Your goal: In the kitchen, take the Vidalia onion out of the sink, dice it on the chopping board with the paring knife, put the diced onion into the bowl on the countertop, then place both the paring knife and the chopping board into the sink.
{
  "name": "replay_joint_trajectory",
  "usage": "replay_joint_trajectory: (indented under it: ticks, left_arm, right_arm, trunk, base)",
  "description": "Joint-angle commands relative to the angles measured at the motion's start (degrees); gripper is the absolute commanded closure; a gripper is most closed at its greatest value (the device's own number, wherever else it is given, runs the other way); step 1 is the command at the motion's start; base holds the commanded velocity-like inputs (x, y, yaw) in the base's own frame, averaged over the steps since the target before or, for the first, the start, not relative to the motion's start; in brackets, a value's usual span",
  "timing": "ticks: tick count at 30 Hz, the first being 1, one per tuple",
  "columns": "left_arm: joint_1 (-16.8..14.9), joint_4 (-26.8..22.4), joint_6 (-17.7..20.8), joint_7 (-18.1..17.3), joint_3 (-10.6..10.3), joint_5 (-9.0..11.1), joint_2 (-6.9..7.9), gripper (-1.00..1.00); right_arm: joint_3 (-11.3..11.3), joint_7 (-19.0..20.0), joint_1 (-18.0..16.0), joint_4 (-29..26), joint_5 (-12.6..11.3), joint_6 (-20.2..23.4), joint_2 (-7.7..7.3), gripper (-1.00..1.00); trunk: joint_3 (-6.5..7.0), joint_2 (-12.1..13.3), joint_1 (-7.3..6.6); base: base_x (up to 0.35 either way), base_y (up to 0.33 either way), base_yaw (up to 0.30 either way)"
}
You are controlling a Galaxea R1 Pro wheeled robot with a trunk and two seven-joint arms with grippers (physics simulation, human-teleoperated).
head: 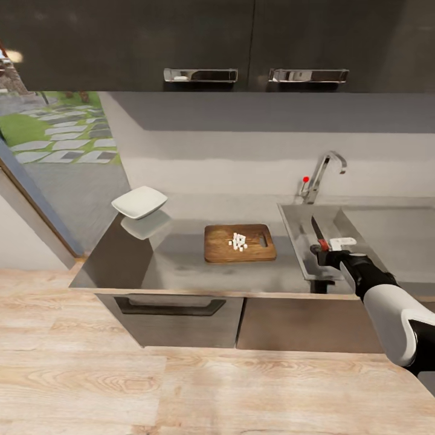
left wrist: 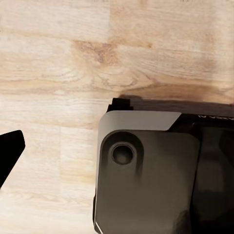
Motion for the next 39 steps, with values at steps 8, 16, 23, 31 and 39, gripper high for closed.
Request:
replay_joint_trajectory:
  ticks: [8,16,23,31,39]
  left_arm:
    - [-0.12,0.27,-0.42,0.06,-0.49,0.47,-0.04,-1.0]
    - [-0.13,0.27,-0.34,0.06,-0.49,0.47,0.04,-1.0]
    - [-0.09,0.27,-0.25,0.06,-0.49,0.47,0.05,-1.0]
    - [-0.1,0.27,-0.26,0.06,-0.49,0.47,0.08,-1.0]
    - [-0.09,0.27,-0.25,0.06,-0.49,0.47,0.13,-1.0]
  right_arm:
    - [-0.41,0.72,-0.03,0.84,0.52,-0.7,0.07,1.0]
    - [-0.43,0.5,-0.03,2.27,0.59,-1.25,0.04,1.0]
    - [-0.48,0.4,-0.03,4.52,0.66,-1.47,-0.02,1.0]
    - [-0.48,-0.53,-0.03,9.93,0.69,-4.57,-0.28,1.0]
    - [-0.56,-0.7,-0.03,11.93,0.69,-5.2,-1.54,1.0]
  trunk:
    - [-0.1,-0.1,0.05]
    - [-0.1,-0.1,0.05]
    - [-0.1,-0.1,0.05]
    - [-0.1,-0.1,0.05]
    - [-0.1,-0.1,0.05]
  base:
    - [0.216,0.0,0.0]
    - [0.11,0.0,0.0]
    - [0.001,0.0,0.0]
    - [0.0,0.0,0.0]
    - [0.032,-0.007,0.0]
